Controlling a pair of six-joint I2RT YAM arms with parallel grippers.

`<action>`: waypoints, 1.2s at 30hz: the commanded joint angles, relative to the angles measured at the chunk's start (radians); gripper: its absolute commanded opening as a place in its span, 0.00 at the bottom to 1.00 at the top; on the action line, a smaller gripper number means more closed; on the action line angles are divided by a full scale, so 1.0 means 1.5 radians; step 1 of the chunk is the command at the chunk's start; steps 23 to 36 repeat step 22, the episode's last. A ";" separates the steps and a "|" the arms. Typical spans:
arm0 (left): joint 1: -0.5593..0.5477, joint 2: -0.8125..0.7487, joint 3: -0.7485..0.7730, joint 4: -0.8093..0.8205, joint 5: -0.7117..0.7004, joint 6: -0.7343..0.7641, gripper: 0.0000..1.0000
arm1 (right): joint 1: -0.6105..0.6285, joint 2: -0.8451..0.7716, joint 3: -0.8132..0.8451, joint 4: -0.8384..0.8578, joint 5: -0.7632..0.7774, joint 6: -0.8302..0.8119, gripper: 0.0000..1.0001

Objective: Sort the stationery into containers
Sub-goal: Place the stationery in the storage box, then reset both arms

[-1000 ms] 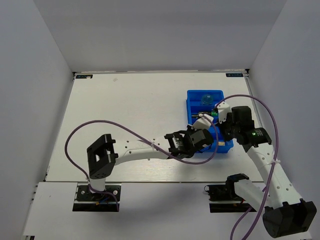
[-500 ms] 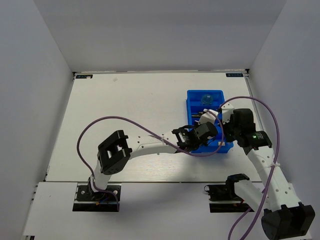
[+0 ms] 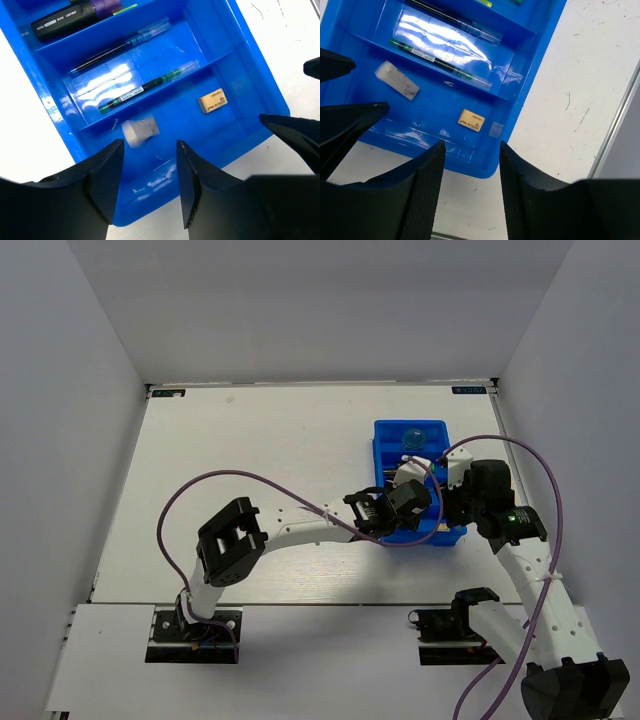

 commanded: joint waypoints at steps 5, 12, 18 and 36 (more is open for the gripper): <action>0.002 -0.060 -0.031 0.018 -0.007 0.005 0.05 | -0.012 -0.014 0.004 -0.003 -0.009 0.006 0.52; -0.006 -0.296 -0.197 0.032 -0.079 0.048 0.29 | -0.011 -0.015 0.003 0.008 -0.036 0.043 0.24; 0.030 -0.510 -0.370 -0.088 -0.057 0.063 1.00 | -0.008 0.008 0.031 0.029 -0.074 0.143 0.88; 0.078 -0.651 -0.480 -0.196 -0.046 0.025 1.00 | -0.009 0.004 0.038 0.042 -0.131 0.144 0.90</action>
